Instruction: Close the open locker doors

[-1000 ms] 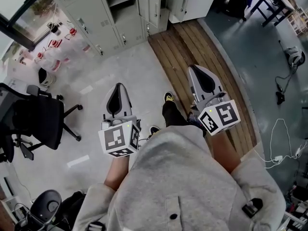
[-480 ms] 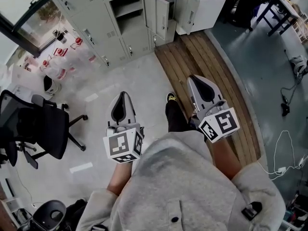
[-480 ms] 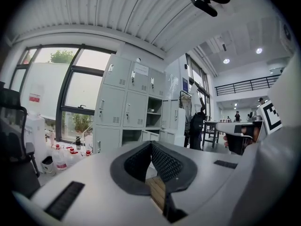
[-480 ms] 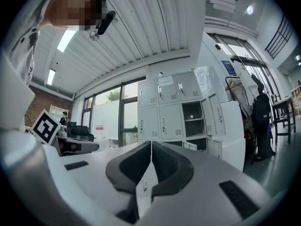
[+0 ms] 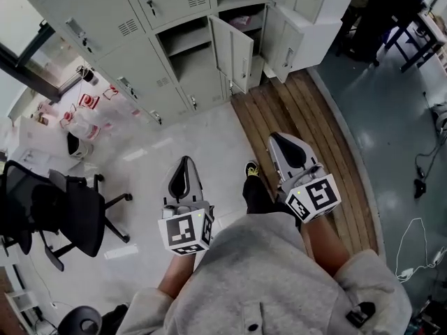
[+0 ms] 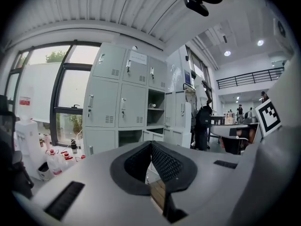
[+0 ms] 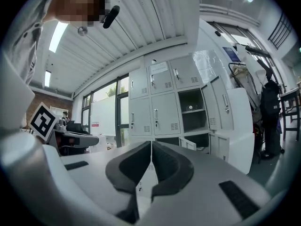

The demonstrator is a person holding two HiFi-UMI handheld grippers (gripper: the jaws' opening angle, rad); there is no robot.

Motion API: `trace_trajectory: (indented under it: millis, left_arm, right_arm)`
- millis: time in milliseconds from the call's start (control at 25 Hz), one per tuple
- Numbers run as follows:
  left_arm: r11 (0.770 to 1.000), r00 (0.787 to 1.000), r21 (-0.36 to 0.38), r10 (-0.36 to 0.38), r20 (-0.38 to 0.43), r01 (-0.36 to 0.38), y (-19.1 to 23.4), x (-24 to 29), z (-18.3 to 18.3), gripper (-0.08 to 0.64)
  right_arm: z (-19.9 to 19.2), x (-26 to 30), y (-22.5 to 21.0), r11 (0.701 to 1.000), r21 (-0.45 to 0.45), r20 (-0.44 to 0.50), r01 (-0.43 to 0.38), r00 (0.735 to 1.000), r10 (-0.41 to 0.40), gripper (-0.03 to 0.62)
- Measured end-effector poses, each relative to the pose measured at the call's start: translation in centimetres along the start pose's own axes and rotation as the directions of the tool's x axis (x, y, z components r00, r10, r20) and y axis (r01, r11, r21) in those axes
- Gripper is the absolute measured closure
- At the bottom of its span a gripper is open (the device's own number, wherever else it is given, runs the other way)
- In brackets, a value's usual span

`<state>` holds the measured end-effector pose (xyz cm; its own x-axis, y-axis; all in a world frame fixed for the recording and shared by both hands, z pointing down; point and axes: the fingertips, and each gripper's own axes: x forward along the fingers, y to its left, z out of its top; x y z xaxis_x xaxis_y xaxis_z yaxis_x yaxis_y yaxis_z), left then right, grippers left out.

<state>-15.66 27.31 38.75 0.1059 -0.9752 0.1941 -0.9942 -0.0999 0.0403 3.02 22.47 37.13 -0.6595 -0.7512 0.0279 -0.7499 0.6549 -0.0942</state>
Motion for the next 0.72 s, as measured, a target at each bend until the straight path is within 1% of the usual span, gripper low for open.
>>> trace_trajectory:
  millis: [160, 280, 440, 720]
  left_arm:
    - [1.0, 1.0, -0.018, -0.012, -0.013, 0.012, -0.8, 6.1, 1.3, 0.549]
    - [1.0, 1.0, -0.023, -0.015, -0.027, 0.014, -1.3, 9.8, 1.5, 0.549]
    - [1.0, 0.998, -0.004, -0.012, -0.058, 0.012, -2.2, 13.4, 1.8, 0.549]
    - [1.0, 0.997, 0.006, 0.003, -0.075, -0.002, -3.3, 18.9, 3.3, 0.549]
  right_arm:
    - [0.5, 3.8, -5.5, 0.999, 0.029, -0.01, 0.015, 1.0, -0.015, 0.561]
    - [0.7, 6.1, -8.8, 0.999, 0.034, -0.011, 0.022, 1.0, -0.022, 0.561]
    - [0.9, 8.0, -12.7, 0.998, 0.056, -0.015, 0.036, 0.999, -0.035, 0.56]
    - [1.3, 11.0, -18.5, 0.996, 0.08, -0.019, 0.043, 0.999, -0.042, 0.56]
